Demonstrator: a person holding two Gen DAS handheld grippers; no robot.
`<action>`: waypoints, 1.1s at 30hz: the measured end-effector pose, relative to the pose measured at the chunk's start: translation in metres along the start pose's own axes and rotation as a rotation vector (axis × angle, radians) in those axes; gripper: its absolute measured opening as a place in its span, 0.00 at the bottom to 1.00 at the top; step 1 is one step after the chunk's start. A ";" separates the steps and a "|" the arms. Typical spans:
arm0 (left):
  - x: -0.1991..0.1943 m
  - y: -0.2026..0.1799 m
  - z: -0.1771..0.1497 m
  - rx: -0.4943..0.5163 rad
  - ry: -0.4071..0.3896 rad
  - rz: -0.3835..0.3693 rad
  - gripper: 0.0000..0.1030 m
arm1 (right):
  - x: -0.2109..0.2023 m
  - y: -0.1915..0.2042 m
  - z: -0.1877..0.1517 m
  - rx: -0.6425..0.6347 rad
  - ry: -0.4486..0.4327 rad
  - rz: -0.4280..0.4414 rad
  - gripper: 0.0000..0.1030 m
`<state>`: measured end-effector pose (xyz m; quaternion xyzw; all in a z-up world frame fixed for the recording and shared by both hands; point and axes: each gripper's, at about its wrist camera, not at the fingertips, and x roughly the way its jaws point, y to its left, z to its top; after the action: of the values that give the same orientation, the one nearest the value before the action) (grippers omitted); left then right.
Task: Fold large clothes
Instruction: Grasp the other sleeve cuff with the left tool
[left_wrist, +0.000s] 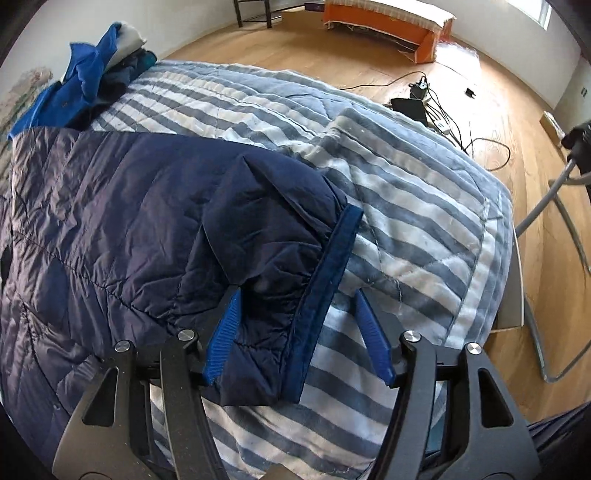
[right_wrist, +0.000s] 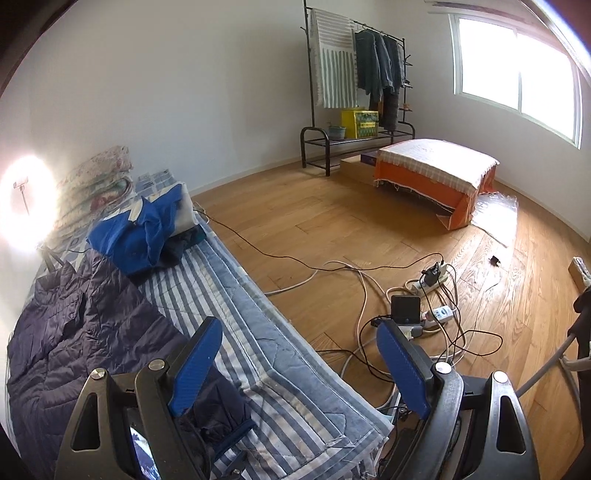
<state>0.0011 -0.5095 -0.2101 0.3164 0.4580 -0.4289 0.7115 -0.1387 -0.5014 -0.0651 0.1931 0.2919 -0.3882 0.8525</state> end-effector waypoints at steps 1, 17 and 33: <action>0.002 0.002 0.002 -0.006 0.001 -0.006 0.62 | 0.000 0.001 0.000 -0.003 -0.001 0.003 0.85; -0.044 0.064 0.007 -0.225 -0.103 -0.158 0.06 | -0.011 0.016 0.003 -0.007 -0.019 0.065 0.85; -0.173 0.257 -0.055 -0.580 -0.334 -0.111 0.06 | -0.030 0.090 -0.002 -0.105 -0.034 0.188 0.85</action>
<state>0.1747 -0.2963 -0.0564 0.0006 0.4545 -0.3647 0.8127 -0.0856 -0.4273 -0.0376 0.1680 0.2779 -0.2939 0.8990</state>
